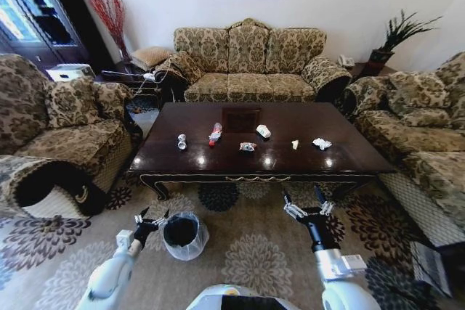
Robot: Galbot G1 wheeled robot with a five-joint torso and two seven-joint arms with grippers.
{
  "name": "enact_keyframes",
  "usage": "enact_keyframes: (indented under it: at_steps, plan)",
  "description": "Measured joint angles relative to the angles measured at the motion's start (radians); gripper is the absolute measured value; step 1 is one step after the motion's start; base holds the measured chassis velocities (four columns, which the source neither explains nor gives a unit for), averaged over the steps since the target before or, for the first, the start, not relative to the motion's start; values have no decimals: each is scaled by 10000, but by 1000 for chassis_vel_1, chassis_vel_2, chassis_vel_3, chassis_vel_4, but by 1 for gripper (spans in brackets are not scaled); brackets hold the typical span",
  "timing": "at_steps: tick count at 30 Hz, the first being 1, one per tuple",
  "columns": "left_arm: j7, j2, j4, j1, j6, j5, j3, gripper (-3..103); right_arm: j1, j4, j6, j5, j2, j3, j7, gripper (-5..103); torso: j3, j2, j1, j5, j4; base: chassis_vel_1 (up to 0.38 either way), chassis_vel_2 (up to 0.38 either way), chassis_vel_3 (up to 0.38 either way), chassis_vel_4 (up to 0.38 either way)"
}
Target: Move to the front of the table and place the trash on the table into the trash bin.
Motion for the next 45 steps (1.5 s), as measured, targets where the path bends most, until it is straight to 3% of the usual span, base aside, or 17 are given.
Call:
enact_keyframes:
  at_steps: [2, 3, 7, 12, 14, 18, 27, 38, 45]
  plan:
    - [10, 461, 1129, -726, 340, -88, 599, 98, -6, -58, 26, -39, -14, 33, 1, 100, 0, 0, 0, 4, 1, 0, 0, 0, 0]
    - [10, 461, 1129, -726, 340, -88, 599, 98, -6, -58, 26, -39, -14, 33, 1, 100, 0, 0, 0, 4, 1, 0, 0, 0, 0]
    - [85, 1086, 3055, -1903, 584, -334, 1847, 98, -34, -126, 29, -44, -44, 112, -4, 100, 0, 0, 1, 8, -1, 0, 0, 0, 0]
    - [174, 1192, 4443, -2764, 667, -450, 2598, 98, -70, -132, 23, -46, -53, 159, -7, 100, 0, 0, 0, 6, 0, 0, 0, 0, 0]
    - [282, 1076, 5748, -3584, 525, -326, 3067, 98, -94, -85, -28, -48, -53, 215, -9, 100, 0, 0, 1, 4, 1, 0, 0, 0, 0]
    - [413, 885, 7030, -4526, 298, -85, 3427, 98, -142, -25, -95, -48, -48, 290, 8, 100, 0, 0, 1, 7, -1, 0, 0, 0, 0]
    - [358, 391, 9355, -6106, -232, 1008, 3640, 98, -254, -30, -98, -36, 12, 377, 99, 100, 0, -1, 1, 8, -1, 0, 0, 0, 0]
    - [359, 334, 10216, -6355, -361, 1210, 3459, 99, -293, -79, -14, -26, 117, 356, 129, 100, -1, 0, 1, 8, 1, 0, 0, 0, 0]
    - [617, 37, 11929, -7116, -824, 1656, 3141, 98, -455, 38, 24, -29, 126, 416, 137, 100, 0, 0, 0, 6, 0, 0, 0, 0, 0]
